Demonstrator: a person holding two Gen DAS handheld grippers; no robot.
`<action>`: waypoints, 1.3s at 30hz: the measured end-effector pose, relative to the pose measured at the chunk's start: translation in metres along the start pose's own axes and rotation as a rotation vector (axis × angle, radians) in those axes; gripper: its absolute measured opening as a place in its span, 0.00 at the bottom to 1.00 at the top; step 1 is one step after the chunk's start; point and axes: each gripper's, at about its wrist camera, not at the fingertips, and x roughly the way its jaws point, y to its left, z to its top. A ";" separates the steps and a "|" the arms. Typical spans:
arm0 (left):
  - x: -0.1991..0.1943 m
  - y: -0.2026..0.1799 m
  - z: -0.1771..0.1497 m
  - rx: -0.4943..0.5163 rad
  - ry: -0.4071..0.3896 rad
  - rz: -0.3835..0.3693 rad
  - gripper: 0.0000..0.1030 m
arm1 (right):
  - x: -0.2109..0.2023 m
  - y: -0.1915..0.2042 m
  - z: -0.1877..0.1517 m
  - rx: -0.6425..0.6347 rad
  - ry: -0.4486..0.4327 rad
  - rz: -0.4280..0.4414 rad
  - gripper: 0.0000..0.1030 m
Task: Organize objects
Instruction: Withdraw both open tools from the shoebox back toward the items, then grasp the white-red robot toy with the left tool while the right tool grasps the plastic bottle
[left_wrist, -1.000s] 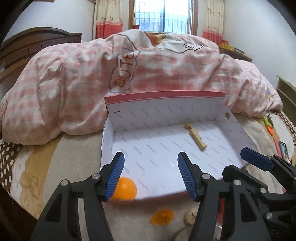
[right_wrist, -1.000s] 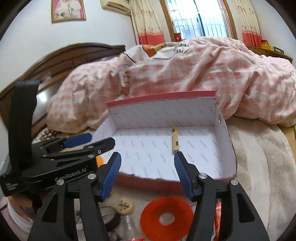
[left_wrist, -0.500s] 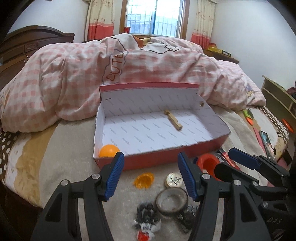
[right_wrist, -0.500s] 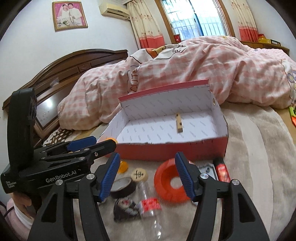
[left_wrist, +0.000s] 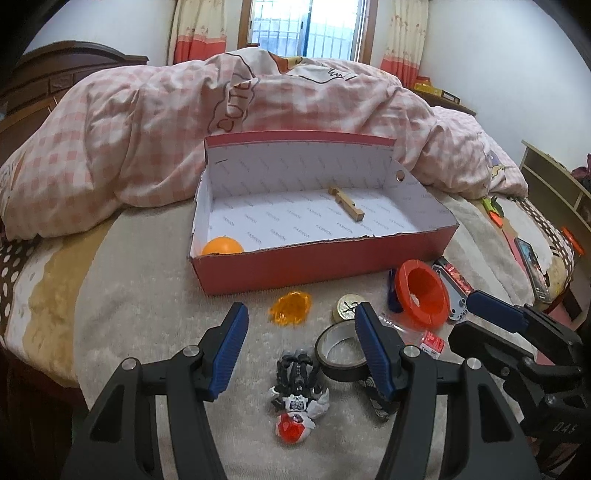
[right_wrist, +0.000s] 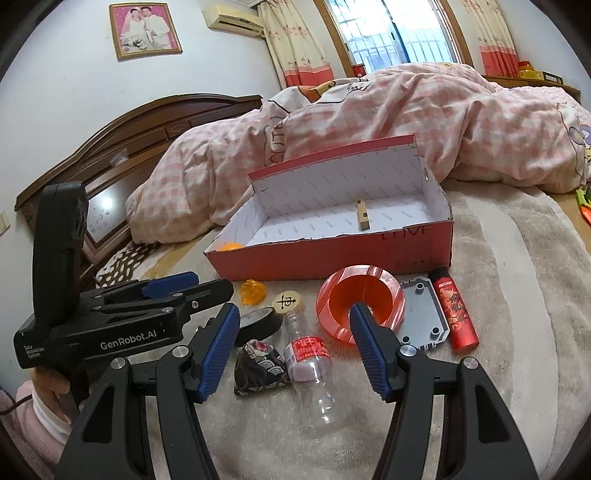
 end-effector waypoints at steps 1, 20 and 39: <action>-0.001 0.000 -0.001 -0.003 -0.002 -0.001 0.59 | 0.000 0.001 -0.001 -0.002 0.000 0.000 0.62; -0.008 0.002 -0.016 0.012 0.007 0.002 0.59 | -0.004 0.012 -0.020 -0.067 0.045 -0.001 0.62; -0.018 0.008 -0.031 0.019 0.001 -0.022 0.59 | 0.002 0.013 -0.034 -0.129 0.087 -0.045 0.62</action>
